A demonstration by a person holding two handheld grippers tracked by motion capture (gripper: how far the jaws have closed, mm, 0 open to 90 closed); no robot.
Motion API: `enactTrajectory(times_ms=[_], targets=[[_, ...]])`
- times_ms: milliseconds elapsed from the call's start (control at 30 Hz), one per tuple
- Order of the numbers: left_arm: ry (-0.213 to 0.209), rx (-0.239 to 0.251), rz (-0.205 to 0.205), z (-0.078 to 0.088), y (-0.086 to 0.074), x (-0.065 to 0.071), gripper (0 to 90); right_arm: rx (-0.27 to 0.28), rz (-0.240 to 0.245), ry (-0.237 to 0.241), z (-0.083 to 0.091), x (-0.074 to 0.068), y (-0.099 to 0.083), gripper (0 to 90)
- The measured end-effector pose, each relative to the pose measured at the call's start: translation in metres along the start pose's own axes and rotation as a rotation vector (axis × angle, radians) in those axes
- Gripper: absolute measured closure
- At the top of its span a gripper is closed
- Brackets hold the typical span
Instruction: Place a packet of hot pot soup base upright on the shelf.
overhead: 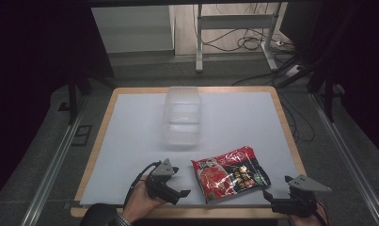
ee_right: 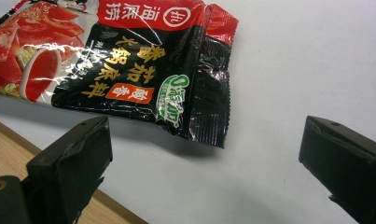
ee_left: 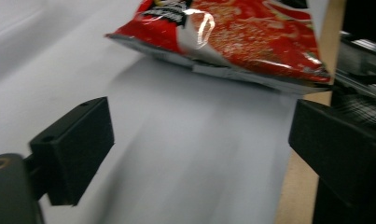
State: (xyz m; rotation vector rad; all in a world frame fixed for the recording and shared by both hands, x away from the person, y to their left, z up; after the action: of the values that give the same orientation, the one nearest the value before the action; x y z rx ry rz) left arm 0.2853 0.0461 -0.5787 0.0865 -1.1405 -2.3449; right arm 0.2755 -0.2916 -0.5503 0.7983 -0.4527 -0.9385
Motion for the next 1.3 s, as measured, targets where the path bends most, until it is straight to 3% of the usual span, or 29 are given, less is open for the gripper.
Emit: enactTrajectory(times_ms=[367, 400, 767, 1300], targets=[[-0.023, 0.003, -0.017, -0.008, 0.008, 0.004, 19.7, -0.012, 0.010, 0.008, -0.001, -0.002, -0.001, 3.0], [-0.027, 0.008, -0.031, -0.009, 0.011, 0.004, 21.6, -0.011, 0.010, 0.009, -0.001, -0.002, -0.001, 3.1], [-0.057, 0.066, -0.021, -0.010, 0.026, 0.003, 40.1, -0.011, 0.000, 0.038, -0.001, -0.005, -0.001, 3.0], [-0.079, 0.059, -0.047, -0.023, 0.038, 0.008, 59.2, -0.024, 0.011, 0.054, -0.002, -0.008, -0.002, 2.9]])
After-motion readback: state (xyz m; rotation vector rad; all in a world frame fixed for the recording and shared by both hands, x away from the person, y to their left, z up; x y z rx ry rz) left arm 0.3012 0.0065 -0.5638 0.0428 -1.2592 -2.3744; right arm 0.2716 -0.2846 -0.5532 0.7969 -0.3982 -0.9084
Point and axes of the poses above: each handheld gripper's, and its own axes: z roughly backward along the jaws, y roughly out of its top, x roughly to its right, the point moved 8 cm from there along -z, roughly forward along the jaws, and after that the axes turned 2 degrees about -x, right-handed, at the moved point
